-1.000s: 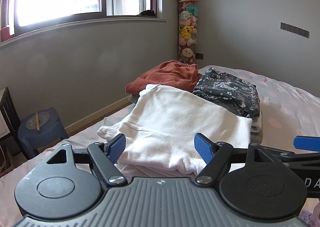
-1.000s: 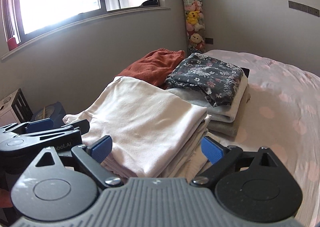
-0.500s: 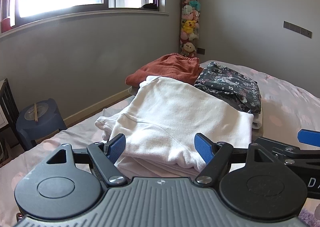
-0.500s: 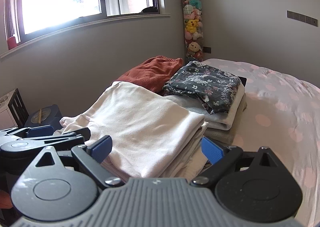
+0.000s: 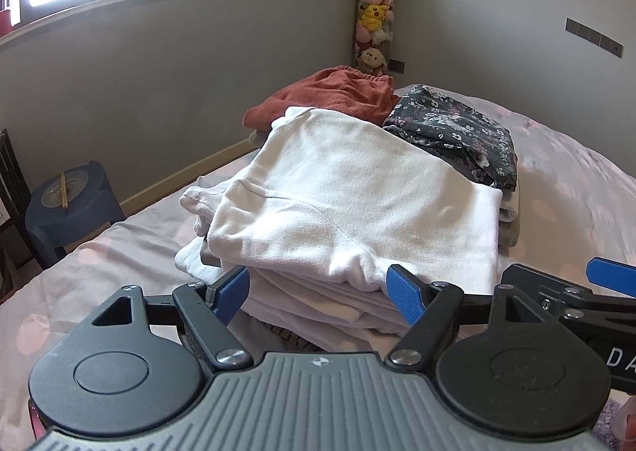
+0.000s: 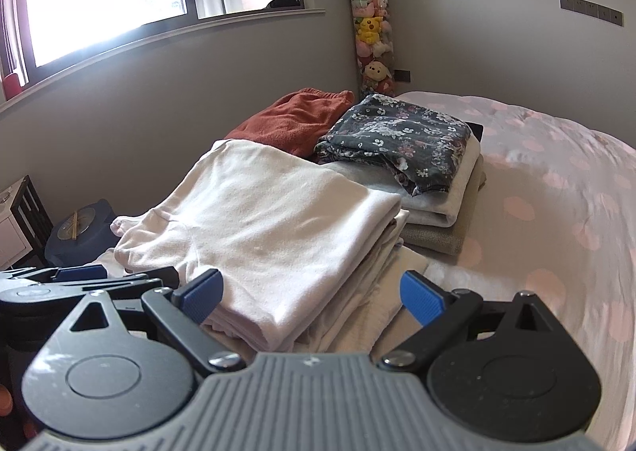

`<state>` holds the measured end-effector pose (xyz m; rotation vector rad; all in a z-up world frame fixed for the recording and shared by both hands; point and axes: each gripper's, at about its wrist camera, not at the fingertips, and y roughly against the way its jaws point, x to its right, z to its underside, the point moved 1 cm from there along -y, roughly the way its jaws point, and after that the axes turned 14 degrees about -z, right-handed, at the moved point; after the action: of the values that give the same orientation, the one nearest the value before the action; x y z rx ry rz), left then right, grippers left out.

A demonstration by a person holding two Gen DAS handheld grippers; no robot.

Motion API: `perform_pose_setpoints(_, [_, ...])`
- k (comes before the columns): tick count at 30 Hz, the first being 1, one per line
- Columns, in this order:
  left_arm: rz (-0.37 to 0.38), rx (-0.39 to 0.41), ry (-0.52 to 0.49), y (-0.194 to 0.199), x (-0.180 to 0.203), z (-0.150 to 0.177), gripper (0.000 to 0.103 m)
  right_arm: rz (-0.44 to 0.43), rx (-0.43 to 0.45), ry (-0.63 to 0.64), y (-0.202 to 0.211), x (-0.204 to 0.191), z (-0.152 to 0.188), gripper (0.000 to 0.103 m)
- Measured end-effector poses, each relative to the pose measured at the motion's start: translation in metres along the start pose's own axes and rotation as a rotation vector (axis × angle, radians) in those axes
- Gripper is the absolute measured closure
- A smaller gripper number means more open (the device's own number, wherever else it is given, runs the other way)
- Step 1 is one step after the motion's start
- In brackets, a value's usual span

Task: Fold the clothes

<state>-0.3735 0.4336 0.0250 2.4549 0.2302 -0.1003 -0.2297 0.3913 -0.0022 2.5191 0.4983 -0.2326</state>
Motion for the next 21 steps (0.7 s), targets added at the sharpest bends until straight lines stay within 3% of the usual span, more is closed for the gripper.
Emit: perform_pose_setpoints(21, [-0.005,-0.010,-0.011,0.0069,0.0030,-0.0009,0.028,-0.004,0.042,0.003,0.0098,-0.0003,0.0021,0.006])
